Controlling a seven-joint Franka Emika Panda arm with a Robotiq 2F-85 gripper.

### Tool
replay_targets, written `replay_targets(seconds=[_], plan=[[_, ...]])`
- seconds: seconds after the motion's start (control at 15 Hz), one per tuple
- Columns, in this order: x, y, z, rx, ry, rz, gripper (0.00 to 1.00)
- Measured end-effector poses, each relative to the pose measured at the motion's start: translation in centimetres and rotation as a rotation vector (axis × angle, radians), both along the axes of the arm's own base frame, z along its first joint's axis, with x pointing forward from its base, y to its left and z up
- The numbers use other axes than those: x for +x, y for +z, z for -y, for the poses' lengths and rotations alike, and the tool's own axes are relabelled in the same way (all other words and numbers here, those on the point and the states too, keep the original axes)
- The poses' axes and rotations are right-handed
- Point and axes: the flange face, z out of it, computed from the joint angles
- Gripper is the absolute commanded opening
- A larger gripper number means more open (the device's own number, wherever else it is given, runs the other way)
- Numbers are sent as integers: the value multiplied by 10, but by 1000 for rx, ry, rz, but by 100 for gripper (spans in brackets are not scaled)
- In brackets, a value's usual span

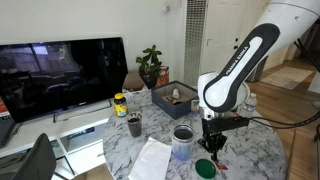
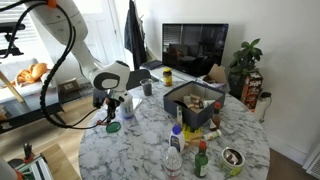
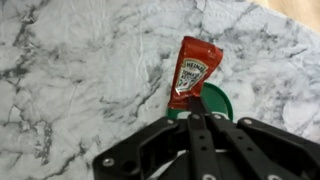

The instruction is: Move the white and blue cup to the left, put the tomato ketchup on the green lid and then put the ketchup in the cup

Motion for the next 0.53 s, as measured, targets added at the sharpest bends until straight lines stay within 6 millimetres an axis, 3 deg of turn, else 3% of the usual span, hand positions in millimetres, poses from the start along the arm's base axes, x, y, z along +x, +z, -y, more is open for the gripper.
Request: replay_targets(seconds=[0.27, 0.53], plan=[[-3, -24, -18, -3, 26, 3, 0], [0, -47, -22, -12, 16, 40, 0]])
